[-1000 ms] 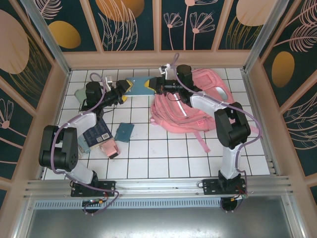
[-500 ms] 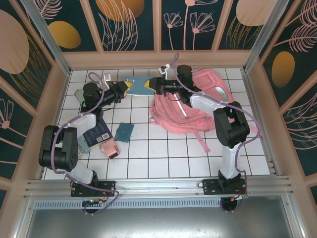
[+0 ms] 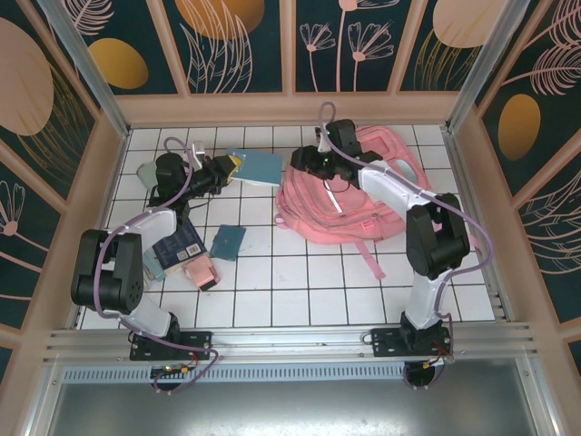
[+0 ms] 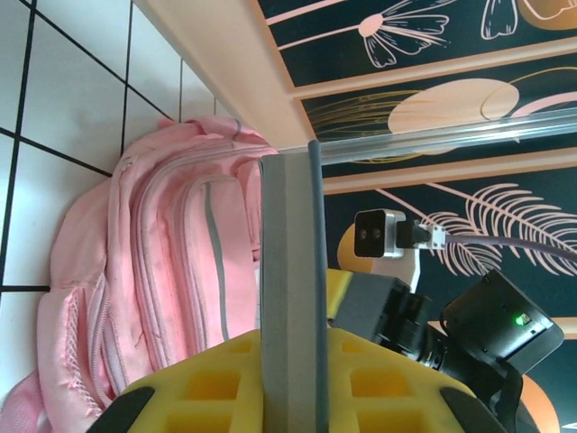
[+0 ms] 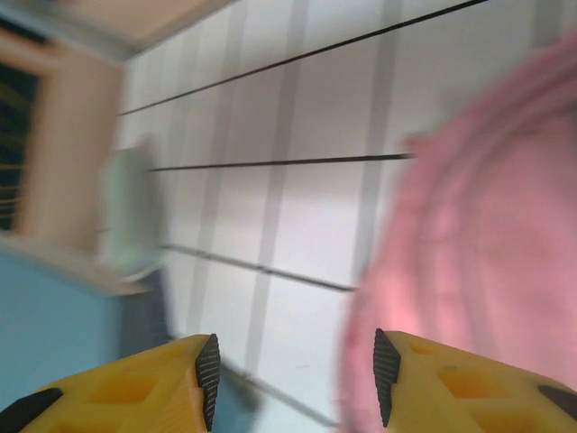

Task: Pack the student bag
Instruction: Pass the book, then open the student bag at the top-right of the table.

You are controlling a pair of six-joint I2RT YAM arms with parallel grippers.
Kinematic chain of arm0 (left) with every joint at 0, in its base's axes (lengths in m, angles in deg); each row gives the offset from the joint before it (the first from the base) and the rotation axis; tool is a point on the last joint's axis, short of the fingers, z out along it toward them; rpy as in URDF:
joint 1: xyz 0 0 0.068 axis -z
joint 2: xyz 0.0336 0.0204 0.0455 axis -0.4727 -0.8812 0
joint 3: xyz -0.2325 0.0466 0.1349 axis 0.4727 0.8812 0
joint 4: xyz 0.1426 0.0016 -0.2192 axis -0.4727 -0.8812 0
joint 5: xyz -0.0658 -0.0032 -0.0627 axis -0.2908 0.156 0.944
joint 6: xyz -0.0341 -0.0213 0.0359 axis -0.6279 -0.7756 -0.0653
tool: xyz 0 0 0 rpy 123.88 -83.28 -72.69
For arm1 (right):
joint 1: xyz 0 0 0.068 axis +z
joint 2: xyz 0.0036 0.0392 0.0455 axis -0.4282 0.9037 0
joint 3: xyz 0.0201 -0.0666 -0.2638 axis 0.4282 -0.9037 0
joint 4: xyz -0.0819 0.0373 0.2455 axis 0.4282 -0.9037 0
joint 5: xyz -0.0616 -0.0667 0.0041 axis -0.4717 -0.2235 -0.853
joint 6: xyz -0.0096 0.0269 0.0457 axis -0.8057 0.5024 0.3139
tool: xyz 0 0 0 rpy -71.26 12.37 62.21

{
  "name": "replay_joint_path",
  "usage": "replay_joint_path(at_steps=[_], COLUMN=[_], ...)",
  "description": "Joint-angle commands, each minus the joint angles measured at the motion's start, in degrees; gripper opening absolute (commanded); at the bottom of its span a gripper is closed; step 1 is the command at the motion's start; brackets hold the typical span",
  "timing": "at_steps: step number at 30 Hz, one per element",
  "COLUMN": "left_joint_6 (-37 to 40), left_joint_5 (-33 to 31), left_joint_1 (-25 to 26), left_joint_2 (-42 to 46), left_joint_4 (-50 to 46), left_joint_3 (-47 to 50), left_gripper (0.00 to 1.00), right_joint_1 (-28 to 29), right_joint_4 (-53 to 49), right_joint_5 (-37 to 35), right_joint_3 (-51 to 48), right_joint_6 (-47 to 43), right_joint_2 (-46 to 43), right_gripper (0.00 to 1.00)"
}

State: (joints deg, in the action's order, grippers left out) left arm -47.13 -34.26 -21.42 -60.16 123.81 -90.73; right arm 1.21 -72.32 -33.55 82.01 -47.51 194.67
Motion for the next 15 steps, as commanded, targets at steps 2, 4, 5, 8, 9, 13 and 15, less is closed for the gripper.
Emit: replay_joint_path(at_steps=[2, 4, 5, 8, 9, 13, 15], left_joint_6=[4.3, 4.9, 5.0, 4.9, 4.9, 4.9, 5.1], left_joint_5=[-1.2, -1.4, -1.4, -1.4, -1.4, -1.4, -1.5], left_joint_1=[-0.3, -0.3, -0.3, -0.3, -0.3, -0.3, -0.3], left_joint_2=[2.0, 1.9, 1.9, 1.8, 2.0, 2.7, 3.2], left_joint_4=[-2.4, -3.0, -3.1, -3.0, -3.0, -3.0, -3.0], left_joint_3=[-2.5, -2.7, -2.6, -2.2, -2.0, -1.2, -0.7], left_gripper=[0.0, 0.0, 0.0, 0.0, 0.0, 0.0, 0.0], right_joint_1=[1.6, 3.2, 4.0, 6.3, 6.8, 8.6, 9.2], right_joint_4=[-16.2, -17.1, -17.0, -18.5, -19.5, -20.5, -20.8], right_joint_5=[-16.8, -19.1, -19.9, -25.2, -27.0, -32.0, -34.6], right_joint_3=[2.4, 2.5, 2.6, 4.0, 4.9, 5.9, 6.0], right_joint_6=[-10.7, -12.8, -13.5, -14.4, -14.7, -16.4, -16.5], right_joint_2=[2.5, 3.7, 4.1, 6.3, 7.4, 9.9, 10.8], right_gripper=[0.51, 0.51, 0.51, 0.52, 0.52, 0.52, 0.39])
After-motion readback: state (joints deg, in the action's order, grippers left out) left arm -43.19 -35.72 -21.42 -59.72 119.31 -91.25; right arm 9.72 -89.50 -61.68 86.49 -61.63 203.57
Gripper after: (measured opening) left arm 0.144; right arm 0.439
